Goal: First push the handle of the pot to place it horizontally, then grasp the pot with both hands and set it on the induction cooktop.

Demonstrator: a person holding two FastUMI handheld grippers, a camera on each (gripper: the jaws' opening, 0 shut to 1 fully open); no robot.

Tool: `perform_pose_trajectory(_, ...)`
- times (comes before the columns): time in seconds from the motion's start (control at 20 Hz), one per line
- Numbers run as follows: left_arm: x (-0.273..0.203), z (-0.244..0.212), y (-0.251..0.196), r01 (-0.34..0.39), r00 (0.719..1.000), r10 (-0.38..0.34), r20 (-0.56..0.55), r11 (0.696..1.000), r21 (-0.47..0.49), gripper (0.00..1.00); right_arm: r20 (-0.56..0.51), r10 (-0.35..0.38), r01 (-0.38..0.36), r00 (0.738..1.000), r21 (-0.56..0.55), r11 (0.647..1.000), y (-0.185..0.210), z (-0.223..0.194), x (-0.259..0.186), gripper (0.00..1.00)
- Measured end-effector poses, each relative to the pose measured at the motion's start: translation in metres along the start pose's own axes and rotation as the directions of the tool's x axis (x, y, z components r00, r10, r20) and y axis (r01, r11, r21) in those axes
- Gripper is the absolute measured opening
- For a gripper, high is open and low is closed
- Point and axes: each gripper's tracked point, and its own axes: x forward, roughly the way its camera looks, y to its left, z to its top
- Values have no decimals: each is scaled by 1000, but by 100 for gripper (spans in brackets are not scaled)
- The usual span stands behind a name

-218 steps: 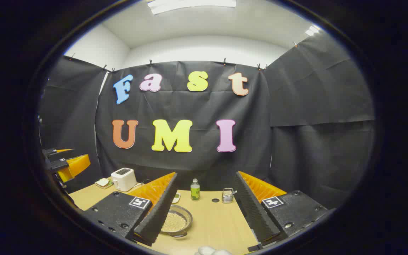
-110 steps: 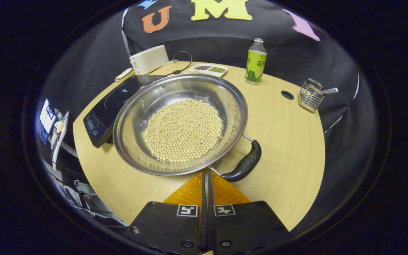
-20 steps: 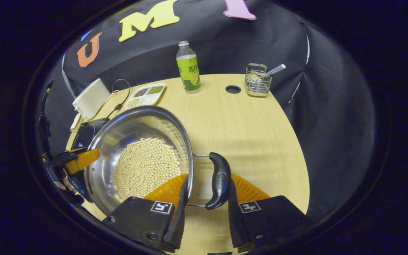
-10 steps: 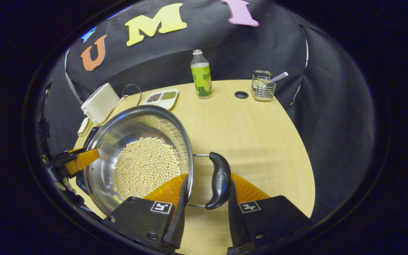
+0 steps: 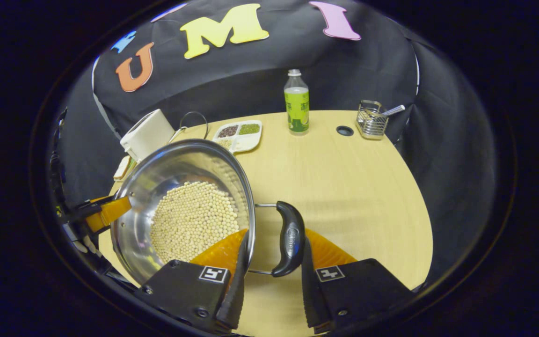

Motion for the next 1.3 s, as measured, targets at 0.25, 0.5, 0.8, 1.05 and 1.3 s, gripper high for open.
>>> perform_pose_trajectory(0.25, -1, 0, 42, -19, 1000, 19, -7, 1000, -15, 58, -2, 18, -18, 1000, -6, 1000, 42, 0, 7, 52)
perform_pose_trajectory(0.5, -1, 0, 89, -41, 999, 41, -19, 999, -16, 58, -22, 36, -36, 999, -14, 999, 88, 1, 21, 52)
perform_pose_trajectory(0.8, 8, -3, 142, -75, 997, 74, -31, 997, -36, 58, -41, 58, -60, 997, -37, 998, 145, 4, 40, 53)
perform_pose_trajectory(1.05, 16, -2, 170, -92, 995, 89, -42, 994, -55, 58, -51, 64, -67, 997, -53, 996, 171, 9, 57, 52)
perform_pose_trajectory(1.3, 26, 0, 177, -92, 995, 89, -45, 994, -54, 58, -58, 58, -61, 997, -49, 997, 179, 12, 67, 52)
